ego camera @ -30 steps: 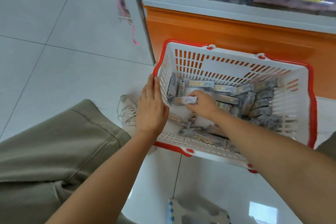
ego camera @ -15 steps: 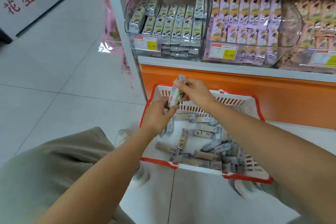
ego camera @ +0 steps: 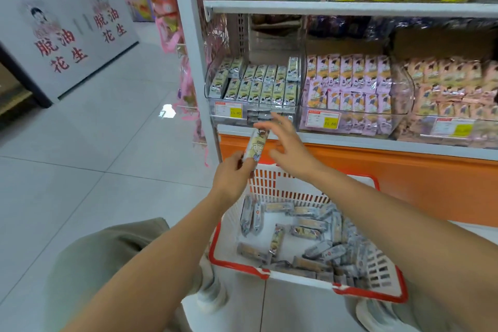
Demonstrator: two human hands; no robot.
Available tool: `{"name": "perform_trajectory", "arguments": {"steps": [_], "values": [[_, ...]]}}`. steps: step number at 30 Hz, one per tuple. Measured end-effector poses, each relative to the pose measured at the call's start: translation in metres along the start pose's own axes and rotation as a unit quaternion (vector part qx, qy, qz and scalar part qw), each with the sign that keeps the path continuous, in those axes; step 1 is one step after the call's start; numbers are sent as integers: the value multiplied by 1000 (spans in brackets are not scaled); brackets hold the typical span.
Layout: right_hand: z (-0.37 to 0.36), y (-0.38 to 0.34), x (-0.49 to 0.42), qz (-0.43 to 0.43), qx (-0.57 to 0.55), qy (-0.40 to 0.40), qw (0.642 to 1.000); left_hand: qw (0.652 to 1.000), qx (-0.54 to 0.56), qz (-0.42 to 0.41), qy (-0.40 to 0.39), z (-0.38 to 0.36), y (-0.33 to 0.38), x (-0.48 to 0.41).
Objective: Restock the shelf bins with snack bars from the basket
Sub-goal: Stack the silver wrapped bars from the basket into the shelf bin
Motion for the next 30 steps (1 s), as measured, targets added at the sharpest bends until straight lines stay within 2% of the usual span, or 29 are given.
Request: {"name": "perform_trajectory", "arguments": {"steps": [3, 6, 8, 10, 15, 19, 25, 30], "values": [[11, 1, -10, 46, 114, -66, 990, 1000, -7, 3, -6, 12, 5, -5], [17, 6, -18, 40, 155, -95, 983, 999, 27, 16, -8, 21, 9, -10], [21, 7, -24, 42, 158, -71, 984, 997, 75, 30, 7, 26, 11, -15], [27, 6, -33, 52, 162, -12, 985, 995, 87, 30, 37, 32, 15, -22], [38, -5, -78, 19, 156, 139, 978, 979, -108, -36, 171, 49, 21, -54], [35, -1, -119, -29, 163, 174, 971, 965, -178, -42, 190, 56, 29, -79], [17, 14, -168, -57, 203, 153, 966, 950, -243, -49, 189, 61, 37, -118], [0, 23, -188, -77, 173, 130, 973, 952, -238, -46, 186, 57, 34, -134]]}}
Point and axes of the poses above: each hand's wrist, its own x-axis away from the middle knuckle, its own z-axis out of the back of the hand, y = z × x, the point moved 2 cm from there along -x, towards the middle knuckle, and after that the axes turned 11 degrees about z, right-handed, at the moved point
